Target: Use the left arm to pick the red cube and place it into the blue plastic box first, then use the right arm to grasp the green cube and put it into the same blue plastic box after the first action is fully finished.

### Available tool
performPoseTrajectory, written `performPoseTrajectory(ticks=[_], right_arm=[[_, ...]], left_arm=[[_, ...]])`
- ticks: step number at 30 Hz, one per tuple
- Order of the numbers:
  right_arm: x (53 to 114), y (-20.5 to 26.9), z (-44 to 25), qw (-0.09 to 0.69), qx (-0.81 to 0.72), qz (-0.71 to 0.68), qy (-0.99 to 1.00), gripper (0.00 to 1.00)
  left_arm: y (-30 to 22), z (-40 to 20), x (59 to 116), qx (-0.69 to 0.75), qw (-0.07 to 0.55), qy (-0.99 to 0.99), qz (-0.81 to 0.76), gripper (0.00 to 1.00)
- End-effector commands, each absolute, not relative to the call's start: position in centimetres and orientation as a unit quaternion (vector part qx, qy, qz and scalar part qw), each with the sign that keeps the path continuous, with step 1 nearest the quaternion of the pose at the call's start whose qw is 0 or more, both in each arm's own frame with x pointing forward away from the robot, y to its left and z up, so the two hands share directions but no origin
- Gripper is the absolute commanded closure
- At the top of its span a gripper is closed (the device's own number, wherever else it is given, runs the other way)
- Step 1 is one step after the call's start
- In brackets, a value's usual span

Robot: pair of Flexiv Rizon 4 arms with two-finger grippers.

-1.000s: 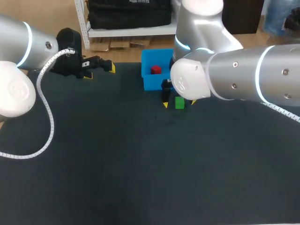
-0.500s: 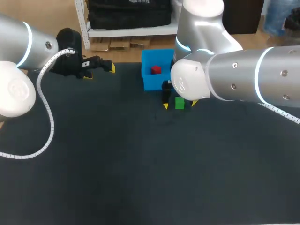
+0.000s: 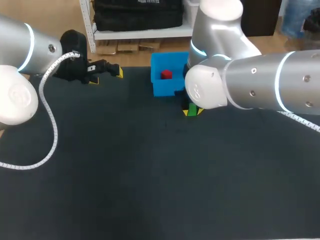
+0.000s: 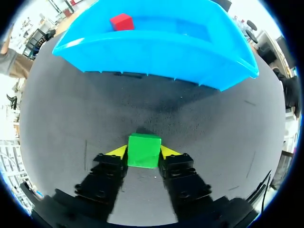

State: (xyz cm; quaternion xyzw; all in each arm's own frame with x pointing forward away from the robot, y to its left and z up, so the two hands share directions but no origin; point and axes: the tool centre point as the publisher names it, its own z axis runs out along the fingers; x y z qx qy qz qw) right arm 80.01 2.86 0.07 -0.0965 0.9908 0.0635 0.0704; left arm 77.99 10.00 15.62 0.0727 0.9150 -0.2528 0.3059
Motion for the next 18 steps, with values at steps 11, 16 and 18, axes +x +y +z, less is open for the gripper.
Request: performPoseTrajectory(ticks=[11, 16, 18], right_arm=[[78.8, 2.1, 2.2, 0.076, -0.104, 0.054, 0.990, 1.00], [78.7, 1.6, 3.7, 0.075, -0.106, 0.046, 0.990, 1.00], [78.6, 1.5, 4.5, 0.077, -0.108, 0.043, 0.990, 1.00]], left_arm=[[10.1, 15.5, 77.9, 0.074, 0.308, 0.913, -0.256, 0.00], [10.1, 15.5, 77.9, 0.074, 0.308, 0.913, -0.256, 0.00], [10.1, 15.5, 77.9, 0.074, 0.308, 0.913, -0.256, 0.00]])
